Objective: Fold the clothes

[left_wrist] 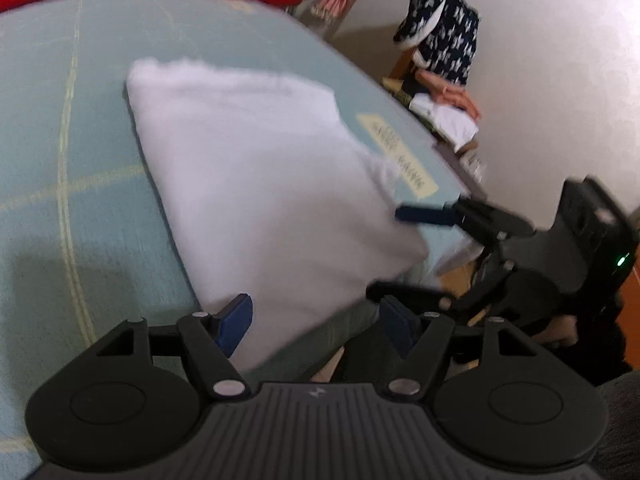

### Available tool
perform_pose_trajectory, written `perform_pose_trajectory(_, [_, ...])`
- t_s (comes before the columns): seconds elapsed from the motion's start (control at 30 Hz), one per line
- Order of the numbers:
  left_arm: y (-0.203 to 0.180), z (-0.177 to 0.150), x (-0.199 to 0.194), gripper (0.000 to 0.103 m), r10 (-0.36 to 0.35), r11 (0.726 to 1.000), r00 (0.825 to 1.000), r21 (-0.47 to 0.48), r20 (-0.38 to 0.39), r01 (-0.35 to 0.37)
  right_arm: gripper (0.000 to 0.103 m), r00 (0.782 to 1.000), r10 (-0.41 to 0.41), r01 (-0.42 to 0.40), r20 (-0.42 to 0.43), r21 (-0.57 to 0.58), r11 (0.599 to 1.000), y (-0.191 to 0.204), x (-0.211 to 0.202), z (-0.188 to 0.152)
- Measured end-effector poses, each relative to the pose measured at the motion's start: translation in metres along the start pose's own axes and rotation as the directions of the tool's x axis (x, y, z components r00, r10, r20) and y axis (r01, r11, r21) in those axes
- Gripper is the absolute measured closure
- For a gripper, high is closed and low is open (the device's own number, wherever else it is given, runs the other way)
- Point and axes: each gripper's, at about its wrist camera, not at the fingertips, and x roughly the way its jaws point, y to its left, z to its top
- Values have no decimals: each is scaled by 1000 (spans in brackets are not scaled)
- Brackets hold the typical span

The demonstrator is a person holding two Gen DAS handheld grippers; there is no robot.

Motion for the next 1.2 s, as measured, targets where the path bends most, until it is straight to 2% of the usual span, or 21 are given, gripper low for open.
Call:
perform_pose_trajectory(0.2, [-7, 38, -10, 33, 69, 996, 995, 58, 71, -73, 0, 999, 4, -4, 39, 4, 1000, -3, -4, 11])
perform_pose_trajectory(0.3, [-11, 55, -3, 33, 93, 991, 992, 86, 83, -100, 0, 999, 8, -8, 51, -8, 1000, -2, -6, 16])
perform_pose_trajectory(0.47, [-5, 73, 20, 32, 128, 988, 989, 80, 76, -133, 0, 998, 3, -2, 67, -16, 1000, -4, -6, 24])
perform_pose_trajectory(0.63, [26, 67, 58, 32, 146, 989, 989, -16, 0, -146, 0, 998, 6, -5, 69, -13, 1000, -6, -3, 28])
perform_pose_trajectory(0.8, [26, 66, 52, 32, 131, 990, 991, -49, 20, -130, 0, 997, 16, -14, 77, -22, 1000, -9, -1, 33])
perform_pose_trajectory(1.0, [13, 71, 26, 31, 187, 982, 976, -23, 107, -186, 0, 994, 38, -35, 102, -28, 999, -12, 6, 46])
perform_pose_trajectory(1.2, [15, 67, 21, 30, 221, 975, 968, -44, 115, -218, 0, 996, 60, -62, 62, 32, 998, -22, 35, 47])
